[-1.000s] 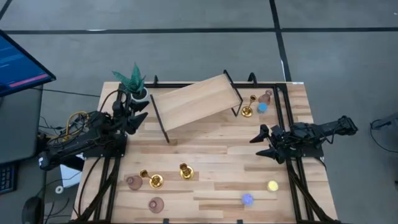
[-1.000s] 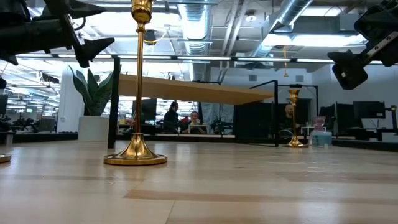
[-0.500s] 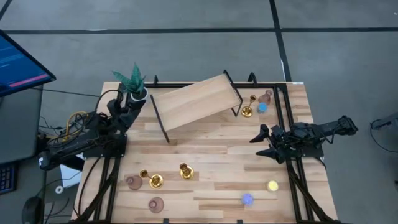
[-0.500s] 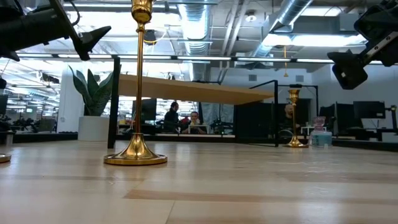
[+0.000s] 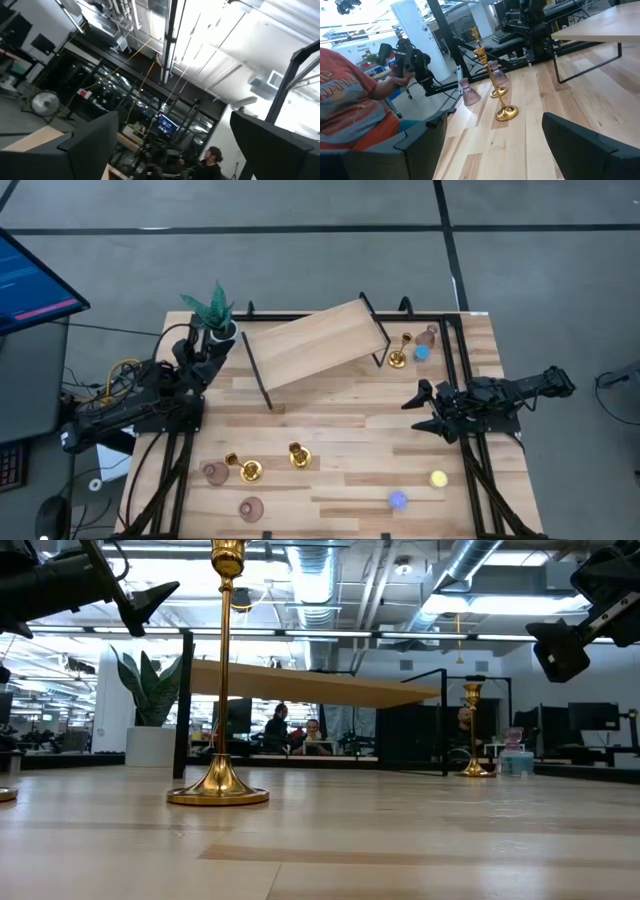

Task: Pick & Place candle stick holders
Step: Put the bottom left gold candle holder on the shelf

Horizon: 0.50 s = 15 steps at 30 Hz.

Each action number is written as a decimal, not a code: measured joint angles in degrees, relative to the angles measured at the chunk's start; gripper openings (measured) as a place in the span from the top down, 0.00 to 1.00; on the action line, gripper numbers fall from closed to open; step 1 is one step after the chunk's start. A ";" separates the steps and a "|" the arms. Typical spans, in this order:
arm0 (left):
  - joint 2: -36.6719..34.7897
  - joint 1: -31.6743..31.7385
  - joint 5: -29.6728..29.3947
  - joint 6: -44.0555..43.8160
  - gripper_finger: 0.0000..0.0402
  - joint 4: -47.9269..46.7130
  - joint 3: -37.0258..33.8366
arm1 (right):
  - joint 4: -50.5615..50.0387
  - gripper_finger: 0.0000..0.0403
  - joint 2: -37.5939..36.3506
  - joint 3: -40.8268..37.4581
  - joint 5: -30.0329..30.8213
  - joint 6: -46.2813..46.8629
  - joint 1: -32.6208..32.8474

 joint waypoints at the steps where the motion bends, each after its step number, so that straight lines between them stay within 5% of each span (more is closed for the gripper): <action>1: 0.45 0.02 -0.05 1.25 0.04 0.07 0.00 | 0.00 0.21 0.00 0.01 0.01 0.00 0.00; 9: 2.14 0.02 0.24 3.62 0.04 1.71 -0.02 | 0.81 0.21 0.00 -0.07 0.22 -0.02 0.00; 15: 2.12 0.01 0.24 3.87 0.04 9.79 -0.01 | 10.88 0.21 0.02 -0.19 0.29 -0.05 0.00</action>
